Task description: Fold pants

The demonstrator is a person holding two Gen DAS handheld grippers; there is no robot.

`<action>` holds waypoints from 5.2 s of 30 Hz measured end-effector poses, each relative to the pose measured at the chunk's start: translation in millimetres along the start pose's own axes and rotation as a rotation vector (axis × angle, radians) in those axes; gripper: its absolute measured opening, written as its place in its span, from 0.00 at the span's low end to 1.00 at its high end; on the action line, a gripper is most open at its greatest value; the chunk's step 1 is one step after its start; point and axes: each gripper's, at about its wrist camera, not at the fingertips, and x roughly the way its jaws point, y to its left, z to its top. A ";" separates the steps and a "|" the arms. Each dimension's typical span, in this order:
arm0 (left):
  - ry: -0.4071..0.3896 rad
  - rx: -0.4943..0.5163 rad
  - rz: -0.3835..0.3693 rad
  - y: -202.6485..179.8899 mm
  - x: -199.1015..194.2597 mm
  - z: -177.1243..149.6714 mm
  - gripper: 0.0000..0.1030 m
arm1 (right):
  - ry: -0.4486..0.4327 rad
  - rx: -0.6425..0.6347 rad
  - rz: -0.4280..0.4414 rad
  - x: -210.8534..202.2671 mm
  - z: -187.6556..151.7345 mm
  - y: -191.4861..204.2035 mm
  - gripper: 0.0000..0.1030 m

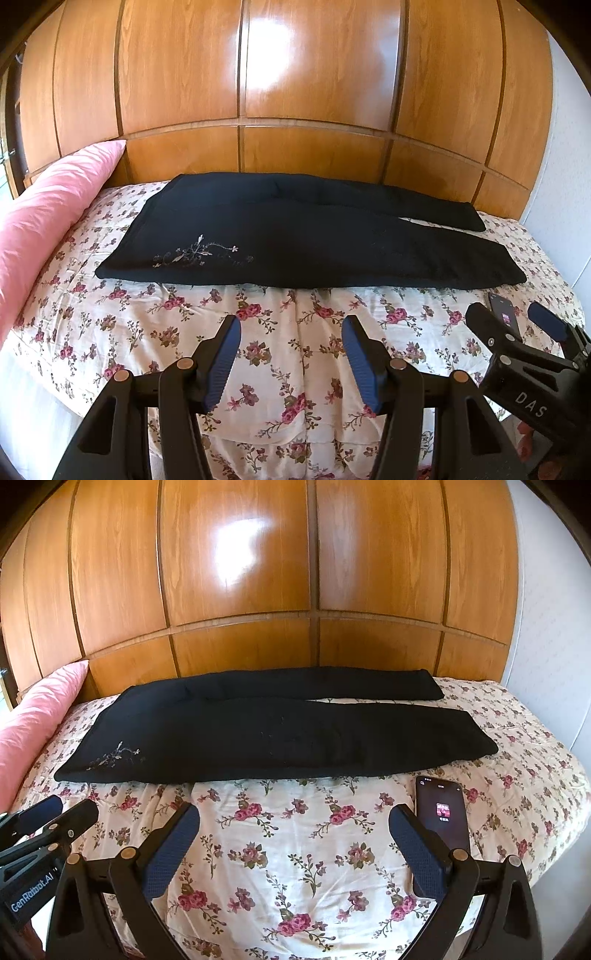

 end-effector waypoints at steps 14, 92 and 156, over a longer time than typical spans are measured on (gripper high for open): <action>0.030 -0.002 0.006 4.2 9.3 -3.5 0.57 | 0.026 -0.002 0.003 8.5 -3.3 0.2 1.00; 0.013 -0.694 -0.047 245.8 164.6 32.2 0.71 | 0.275 0.649 -0.102 212.7 53.8 -345.2 0.39; 0.005 -0.502 -0.103 225.4 109.4 59.9 0.36 | 0.149 0.426 -0.082 162.7 62.8 -308.6 0.53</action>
